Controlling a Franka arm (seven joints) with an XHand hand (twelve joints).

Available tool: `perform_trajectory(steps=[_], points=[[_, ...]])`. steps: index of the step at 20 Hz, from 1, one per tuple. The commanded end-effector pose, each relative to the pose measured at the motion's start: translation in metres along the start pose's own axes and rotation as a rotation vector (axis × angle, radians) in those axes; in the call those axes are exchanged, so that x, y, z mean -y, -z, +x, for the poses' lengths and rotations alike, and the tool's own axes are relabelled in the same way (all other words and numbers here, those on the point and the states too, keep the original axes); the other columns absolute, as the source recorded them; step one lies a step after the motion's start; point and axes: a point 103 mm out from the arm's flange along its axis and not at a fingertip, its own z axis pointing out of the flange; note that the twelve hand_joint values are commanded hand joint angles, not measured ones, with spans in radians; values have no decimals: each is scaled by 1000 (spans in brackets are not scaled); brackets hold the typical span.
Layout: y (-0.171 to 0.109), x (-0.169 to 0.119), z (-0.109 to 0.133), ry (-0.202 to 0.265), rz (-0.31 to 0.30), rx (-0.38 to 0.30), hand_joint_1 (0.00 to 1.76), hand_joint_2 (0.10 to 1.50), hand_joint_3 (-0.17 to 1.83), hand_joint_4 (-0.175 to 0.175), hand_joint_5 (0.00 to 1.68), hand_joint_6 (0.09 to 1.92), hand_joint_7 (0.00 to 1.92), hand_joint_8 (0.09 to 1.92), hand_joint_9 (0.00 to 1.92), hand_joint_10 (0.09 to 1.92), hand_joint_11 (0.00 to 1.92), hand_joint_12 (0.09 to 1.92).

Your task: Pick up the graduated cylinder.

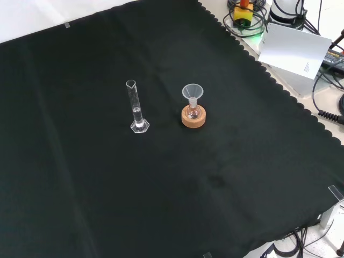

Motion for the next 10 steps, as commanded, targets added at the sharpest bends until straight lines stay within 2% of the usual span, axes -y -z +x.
perform_trajectory(steps=[1, 3, 6, 10], points=[[-30, -18, -9, -12, -8, -16, 115, 1203, 312, -27, 269, 87, 29, 509, 162, 681, 28, 1383], [-43, -28, -13, 5, -34, -30, 194, 1179, 293, -37, 306, 87, 82, 544, 216, 690, 58, 1382], [-66, -48, -19, 13, -22, -47, 307, 1148, 273, -47, 349, 87, 138, 585, 283, 694, 100, 1377], [-101, -87, -28, 28, 1, -80, 355, 1133, 266, -51, 363, 87, 143, 597, 298, 689, 111, 1374]])
